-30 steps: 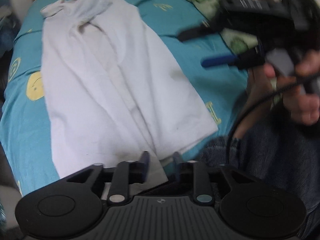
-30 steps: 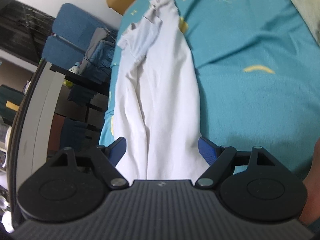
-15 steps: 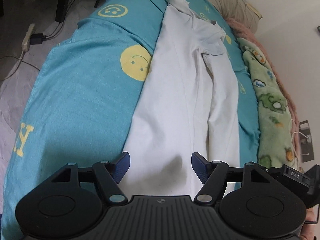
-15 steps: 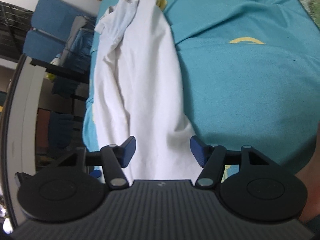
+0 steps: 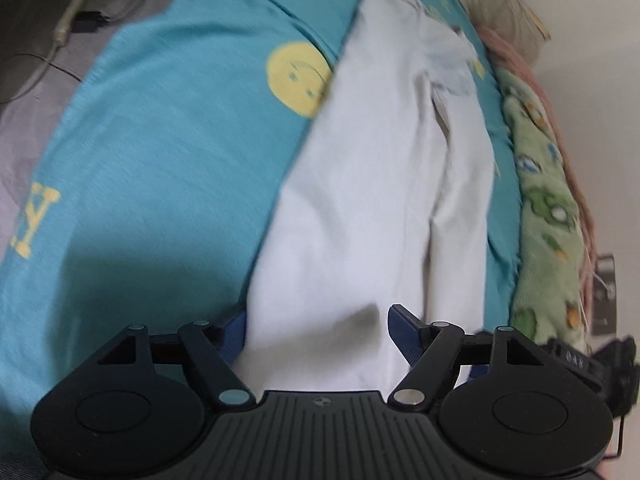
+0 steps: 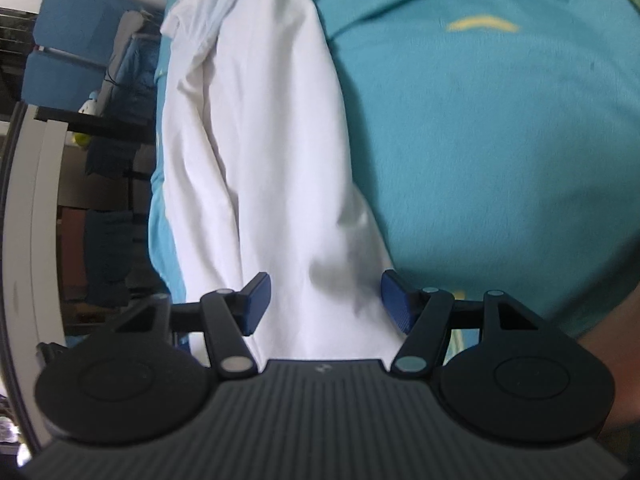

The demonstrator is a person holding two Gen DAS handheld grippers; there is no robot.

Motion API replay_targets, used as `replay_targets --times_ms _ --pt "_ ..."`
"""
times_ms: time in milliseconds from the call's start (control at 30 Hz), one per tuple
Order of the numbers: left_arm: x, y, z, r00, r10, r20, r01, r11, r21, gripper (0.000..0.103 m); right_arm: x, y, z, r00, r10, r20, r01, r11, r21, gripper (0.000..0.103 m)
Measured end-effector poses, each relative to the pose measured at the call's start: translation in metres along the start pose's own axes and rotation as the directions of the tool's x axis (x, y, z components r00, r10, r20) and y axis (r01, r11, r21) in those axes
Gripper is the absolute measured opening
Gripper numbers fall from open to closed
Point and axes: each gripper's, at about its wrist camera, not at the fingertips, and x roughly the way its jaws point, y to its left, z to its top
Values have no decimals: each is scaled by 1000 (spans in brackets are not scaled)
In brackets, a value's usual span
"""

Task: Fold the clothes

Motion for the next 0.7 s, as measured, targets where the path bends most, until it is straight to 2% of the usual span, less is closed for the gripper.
replay_targets --times_ms 167,300,433,467,633,700 --pt "1 -6 -16 998 47 -48 -45 998 37 53 0 10 -17 999 -42 -29 40 998 -54 63" --pt "1 -8 -21 997 72 -31 -71 997 41 53 -3 22 -29 988 -155 28 157 979 -126 63" --pt "2 -10 -25 997 76 -28 -74 996 53 56 -12 15 -33 965 -237 114 248 964 -98 64" --pt "3 -12 -26 996 80 -29 -78 995 58 55 -13 12 -33 962 -245 118 256 963 -87 64" --pt "3 -14 -29 997 76 -32 -74 995 72 54 -5 5 -30 976 -208 65 211 976 -49 67" --pt "3 -14 -30 997 72 -34 -70 995 77 50 -4 4 -30 982 -184 45 186 981 -48 67"
